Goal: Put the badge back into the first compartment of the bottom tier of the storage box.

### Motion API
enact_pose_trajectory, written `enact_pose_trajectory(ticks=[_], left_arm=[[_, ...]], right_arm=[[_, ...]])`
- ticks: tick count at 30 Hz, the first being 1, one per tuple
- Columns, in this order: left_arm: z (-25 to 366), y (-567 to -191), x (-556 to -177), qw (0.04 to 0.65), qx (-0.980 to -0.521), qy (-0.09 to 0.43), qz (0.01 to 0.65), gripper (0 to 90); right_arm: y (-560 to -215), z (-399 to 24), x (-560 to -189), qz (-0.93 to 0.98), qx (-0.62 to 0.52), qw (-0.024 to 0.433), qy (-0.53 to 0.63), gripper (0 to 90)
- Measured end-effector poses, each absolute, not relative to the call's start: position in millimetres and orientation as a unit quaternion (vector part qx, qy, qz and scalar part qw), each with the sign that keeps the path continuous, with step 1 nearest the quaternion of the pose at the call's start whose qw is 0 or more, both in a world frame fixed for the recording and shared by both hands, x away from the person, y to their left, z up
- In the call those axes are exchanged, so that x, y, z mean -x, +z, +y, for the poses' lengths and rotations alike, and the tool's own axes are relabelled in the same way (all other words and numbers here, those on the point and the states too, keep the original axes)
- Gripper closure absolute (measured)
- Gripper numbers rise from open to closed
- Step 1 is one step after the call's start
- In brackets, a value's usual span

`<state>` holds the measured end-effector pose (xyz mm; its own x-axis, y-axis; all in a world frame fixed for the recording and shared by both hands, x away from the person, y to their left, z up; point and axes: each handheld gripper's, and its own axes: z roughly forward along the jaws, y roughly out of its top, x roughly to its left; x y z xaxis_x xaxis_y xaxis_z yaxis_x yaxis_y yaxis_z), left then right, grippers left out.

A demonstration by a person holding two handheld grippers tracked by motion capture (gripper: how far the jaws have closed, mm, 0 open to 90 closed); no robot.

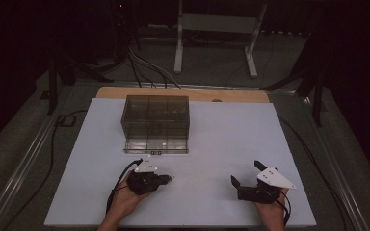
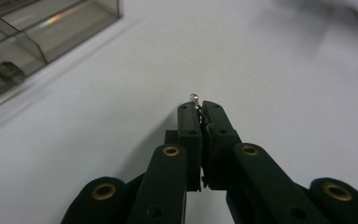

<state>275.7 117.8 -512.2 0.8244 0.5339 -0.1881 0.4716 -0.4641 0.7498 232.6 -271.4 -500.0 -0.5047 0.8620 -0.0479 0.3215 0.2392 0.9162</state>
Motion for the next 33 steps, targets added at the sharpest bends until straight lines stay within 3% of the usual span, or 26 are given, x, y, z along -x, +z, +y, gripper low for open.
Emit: enact_pose_trajectory(ticks=[33], left_arm=[[129.9, -499.9, -281.4, 0.445, -0.829, 0.063, 0.333, 88.6]], right_arm=[[-500.3, -271.1, -232.8, 0.732, -0.405, 0.289, 0.466, 0.0]])
